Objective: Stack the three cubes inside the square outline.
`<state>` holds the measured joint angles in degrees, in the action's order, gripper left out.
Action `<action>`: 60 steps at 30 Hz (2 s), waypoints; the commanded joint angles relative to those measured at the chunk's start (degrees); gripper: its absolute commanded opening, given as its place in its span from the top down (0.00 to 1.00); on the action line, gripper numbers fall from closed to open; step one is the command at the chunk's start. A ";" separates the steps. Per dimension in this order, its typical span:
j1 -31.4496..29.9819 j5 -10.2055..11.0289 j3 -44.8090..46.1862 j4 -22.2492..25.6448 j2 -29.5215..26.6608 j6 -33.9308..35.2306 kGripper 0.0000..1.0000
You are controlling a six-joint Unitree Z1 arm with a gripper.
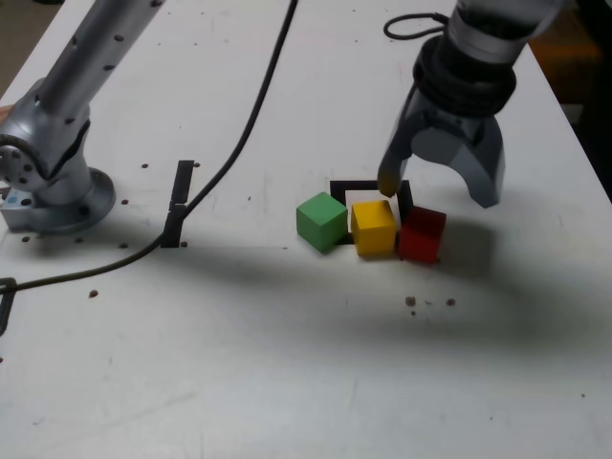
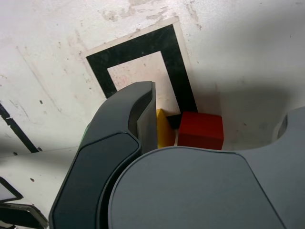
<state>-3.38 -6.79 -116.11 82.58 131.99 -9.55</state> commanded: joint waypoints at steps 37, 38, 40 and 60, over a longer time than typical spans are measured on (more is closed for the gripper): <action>-0.31 -4.95 1.38 -0.96 2.20 -0.38 0.15; -0.31 -5.16 1.65 -1.00 2.12 -0.38 0.15; -0.34 -5.56 2.03 -1.01 2.07 -0.40 0.16; -2.93 -8.83 2.73 -2.42 3.24 -0.49 0.20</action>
<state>-6.23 -15.56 -113.47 80.22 135.04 -10.06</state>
